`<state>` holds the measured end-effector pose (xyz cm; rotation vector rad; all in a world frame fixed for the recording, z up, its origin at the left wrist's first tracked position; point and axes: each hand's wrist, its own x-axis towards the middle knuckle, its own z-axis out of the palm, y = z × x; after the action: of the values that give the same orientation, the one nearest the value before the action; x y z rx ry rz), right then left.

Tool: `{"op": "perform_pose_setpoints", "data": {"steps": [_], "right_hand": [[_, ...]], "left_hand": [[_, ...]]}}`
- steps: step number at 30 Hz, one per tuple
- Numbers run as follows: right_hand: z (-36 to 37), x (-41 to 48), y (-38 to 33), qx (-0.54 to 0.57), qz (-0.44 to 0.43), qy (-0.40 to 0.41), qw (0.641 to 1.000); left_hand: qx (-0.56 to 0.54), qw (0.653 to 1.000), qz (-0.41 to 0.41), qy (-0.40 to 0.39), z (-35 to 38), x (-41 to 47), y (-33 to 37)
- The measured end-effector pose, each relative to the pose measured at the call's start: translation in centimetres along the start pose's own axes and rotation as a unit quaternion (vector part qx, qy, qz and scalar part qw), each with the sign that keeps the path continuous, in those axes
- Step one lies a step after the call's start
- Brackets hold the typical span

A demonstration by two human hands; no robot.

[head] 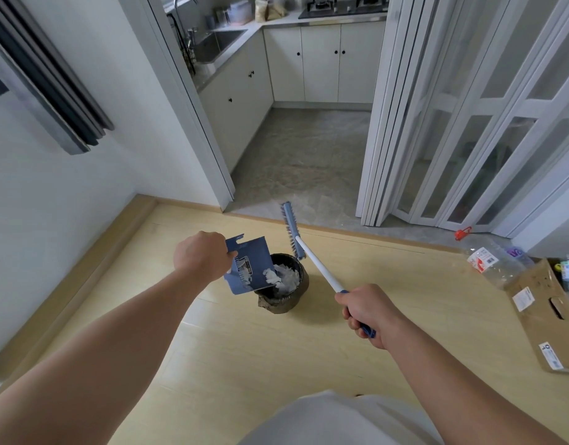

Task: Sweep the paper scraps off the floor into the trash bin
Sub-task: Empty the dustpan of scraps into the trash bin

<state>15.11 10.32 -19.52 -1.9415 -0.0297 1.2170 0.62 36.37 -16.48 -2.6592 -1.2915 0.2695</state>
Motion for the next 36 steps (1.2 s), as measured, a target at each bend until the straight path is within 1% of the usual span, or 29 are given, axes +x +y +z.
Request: {"op": "perform_pose_setpoints", "data": {"steps": [10, 14, 17, 24, 27, 31, 36], "right_hand": [[-0.1, -0.2, -0.3, -0.003, -0.003, 0.001, 1.0], [-0.2, -0.2, -0.2, -0.004, -0.003, 0.0, 1.0], [-0.2, -0.2, -0.2, -0.002, -0.001, -0.002, 1.0], [-0.3, 0.1, 0.0, 0.003, 0.001, -0.001, 1.0], [-0.3, 0.1, 0.1, 0.008, 0.0, 0.0, 1.0], [-0.4, 0.2, 0.0, 0.01, -0.001, 0.004, 1.0], [-0.4, 0.1, -0.1, 0.011, -0.001, 0.004, 1.0]], "left_hand": [[0.02, 0.999, 0.026, 0.002, 0.3, -0.3, 0.5], [0.045, 0.998, 0.05, 0.001, 0.3, -0.5, 0.9], [0.081, 0.993, 0.084, 0.003, 0.5, -0.6, 1.3], [0.07, 0.995, 0.073, 0.016, 0.0, 0.2, 1.0], [0.104, 0.989, 0.106, 0.008, 0.0, 0.2, 1.1], [0.099, 0.991, 0.094, 0.006, -0.1, 0.4, 1.2], [0.121, 0.985, 0.123, 0.017, -0.1, 0.4, 1.8]]}}
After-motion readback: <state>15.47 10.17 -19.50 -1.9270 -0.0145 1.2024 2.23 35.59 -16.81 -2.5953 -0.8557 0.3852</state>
